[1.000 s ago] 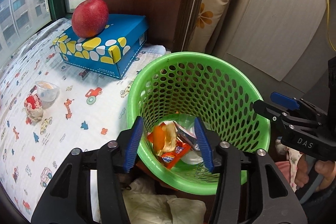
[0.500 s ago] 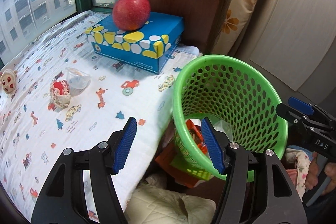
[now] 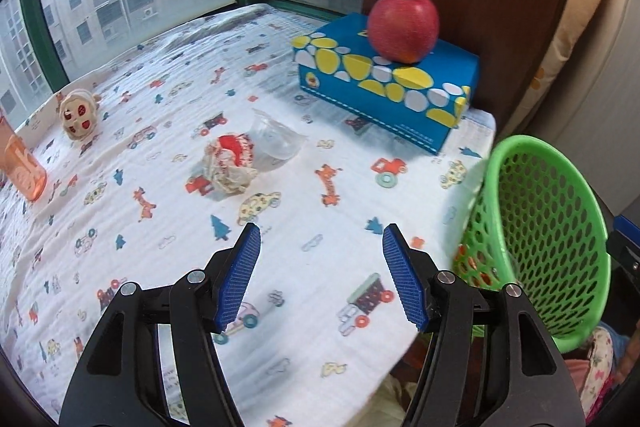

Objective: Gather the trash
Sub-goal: 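Move both open tools back over the ledge, then grasp the crumpled white-and-red wrapper with the left tool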

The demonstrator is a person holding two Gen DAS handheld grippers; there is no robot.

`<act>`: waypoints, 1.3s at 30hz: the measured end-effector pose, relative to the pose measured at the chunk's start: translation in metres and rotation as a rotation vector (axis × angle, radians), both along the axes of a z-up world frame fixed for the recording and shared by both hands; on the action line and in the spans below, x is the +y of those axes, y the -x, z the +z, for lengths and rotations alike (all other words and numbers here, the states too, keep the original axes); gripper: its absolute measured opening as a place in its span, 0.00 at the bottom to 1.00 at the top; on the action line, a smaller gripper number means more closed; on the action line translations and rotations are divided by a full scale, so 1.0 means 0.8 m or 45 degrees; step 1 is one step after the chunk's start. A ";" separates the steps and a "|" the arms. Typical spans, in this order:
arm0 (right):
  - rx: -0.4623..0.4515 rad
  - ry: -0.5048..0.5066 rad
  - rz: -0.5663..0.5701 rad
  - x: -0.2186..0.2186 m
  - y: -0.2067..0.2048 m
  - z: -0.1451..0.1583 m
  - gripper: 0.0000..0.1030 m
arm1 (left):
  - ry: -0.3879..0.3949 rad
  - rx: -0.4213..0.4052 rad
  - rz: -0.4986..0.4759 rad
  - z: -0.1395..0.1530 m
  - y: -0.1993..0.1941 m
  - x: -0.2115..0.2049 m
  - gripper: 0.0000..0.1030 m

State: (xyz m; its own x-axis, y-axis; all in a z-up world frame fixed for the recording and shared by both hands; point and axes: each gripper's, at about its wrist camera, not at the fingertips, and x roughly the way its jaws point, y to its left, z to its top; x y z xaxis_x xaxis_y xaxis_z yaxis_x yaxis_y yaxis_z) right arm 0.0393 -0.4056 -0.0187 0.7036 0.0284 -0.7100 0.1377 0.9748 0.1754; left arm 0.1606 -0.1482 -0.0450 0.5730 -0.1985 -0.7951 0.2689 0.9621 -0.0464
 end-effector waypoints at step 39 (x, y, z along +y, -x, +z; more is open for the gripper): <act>0.080 -0.094 0.170 0.087 -0.108 -0.024 0.82 | 0.095 0.203 0.157 -0.089 -0.176 0.074 0.61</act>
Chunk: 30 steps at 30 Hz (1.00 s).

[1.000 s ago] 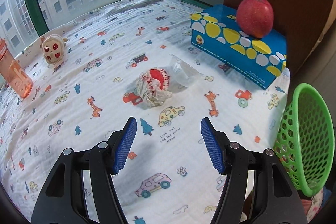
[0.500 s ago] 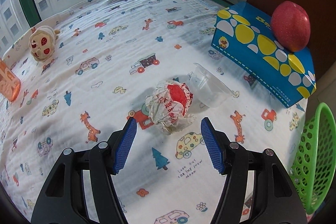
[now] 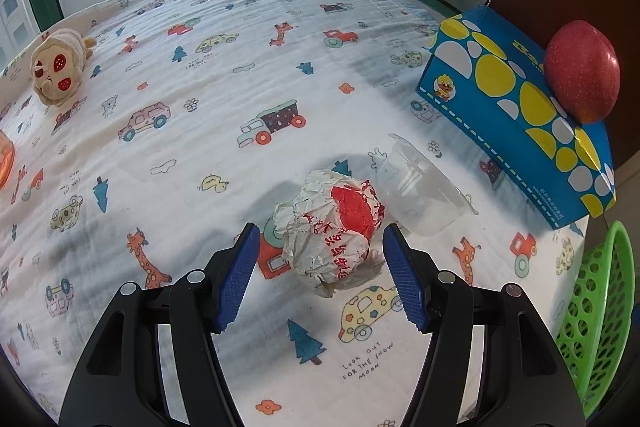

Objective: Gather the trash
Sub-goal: 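Grasp the crumpled white-and-red wrapper with the left tool, then grasp the clear round pudding cup with the right tool while the left tool holds the wrapper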

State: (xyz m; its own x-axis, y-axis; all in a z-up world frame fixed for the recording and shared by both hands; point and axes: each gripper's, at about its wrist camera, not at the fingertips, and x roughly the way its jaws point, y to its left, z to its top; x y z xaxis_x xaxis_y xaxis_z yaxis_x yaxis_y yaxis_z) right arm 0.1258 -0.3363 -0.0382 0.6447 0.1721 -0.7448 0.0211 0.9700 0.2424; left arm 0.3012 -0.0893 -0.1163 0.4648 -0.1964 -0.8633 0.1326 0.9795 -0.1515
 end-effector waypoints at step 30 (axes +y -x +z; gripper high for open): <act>0.059 0.076 0.259 0.139 -0.116 -0.038 0.82 | -0.035 -0.113 0.141 0.060 0.084 0.132 0.40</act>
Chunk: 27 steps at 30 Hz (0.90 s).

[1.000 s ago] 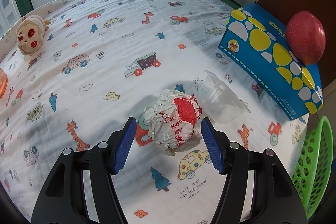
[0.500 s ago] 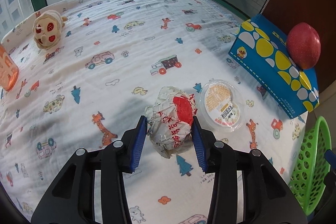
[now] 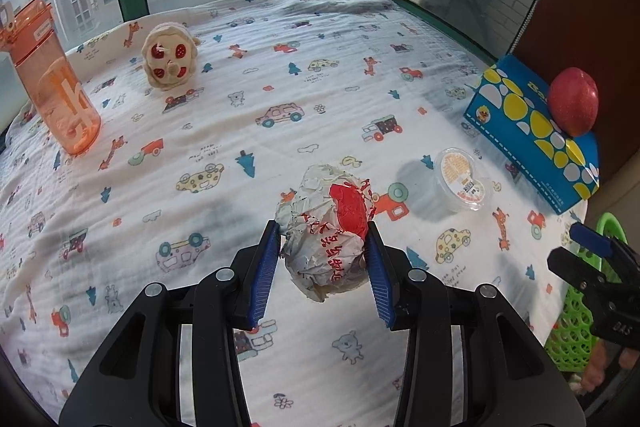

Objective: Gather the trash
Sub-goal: 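Grasp the clear round pudding cup with the right tool while the left tool holds the wrapper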

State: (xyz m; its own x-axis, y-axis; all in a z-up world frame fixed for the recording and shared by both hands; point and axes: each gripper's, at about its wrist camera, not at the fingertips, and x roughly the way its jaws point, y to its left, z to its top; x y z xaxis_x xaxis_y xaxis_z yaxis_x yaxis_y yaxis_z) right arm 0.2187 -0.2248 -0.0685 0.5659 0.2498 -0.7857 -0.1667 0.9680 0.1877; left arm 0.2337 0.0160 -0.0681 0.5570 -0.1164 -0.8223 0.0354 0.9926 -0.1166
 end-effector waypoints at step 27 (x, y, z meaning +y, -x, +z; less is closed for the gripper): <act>0.092 0.187 0.131 0.076 -0.122 -0.070 0.74 | 0.040 0.015 0.075 -0.009 0.019 0.061 0.41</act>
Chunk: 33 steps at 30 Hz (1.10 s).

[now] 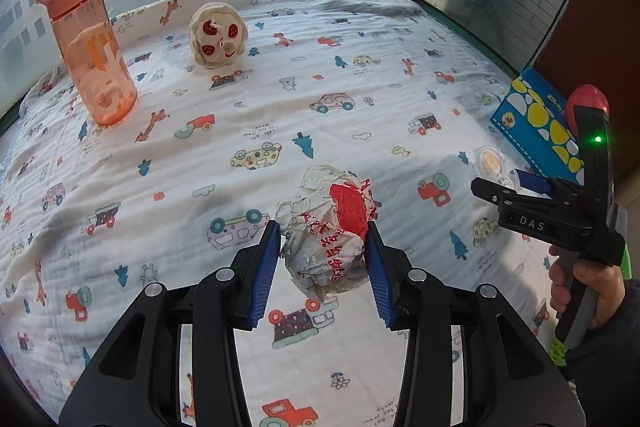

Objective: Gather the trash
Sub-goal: 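Grasp the clear round pudding cup with the right tool while the left tool holds the wrapper, then carry the cup and wrapper over the green basket and release both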

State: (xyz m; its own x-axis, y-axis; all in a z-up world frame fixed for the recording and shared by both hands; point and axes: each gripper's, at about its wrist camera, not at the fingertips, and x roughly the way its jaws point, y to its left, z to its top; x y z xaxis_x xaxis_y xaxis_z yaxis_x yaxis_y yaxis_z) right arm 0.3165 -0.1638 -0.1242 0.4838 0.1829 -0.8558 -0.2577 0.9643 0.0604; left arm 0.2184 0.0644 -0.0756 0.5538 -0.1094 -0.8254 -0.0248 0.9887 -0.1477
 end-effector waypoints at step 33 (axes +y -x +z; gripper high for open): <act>-0.147 -0.090 -0.149 -0.100 0.231 0.102 0.64 | 0.062 -0.073 -0.215 0.040 0.100 -0.118 0.40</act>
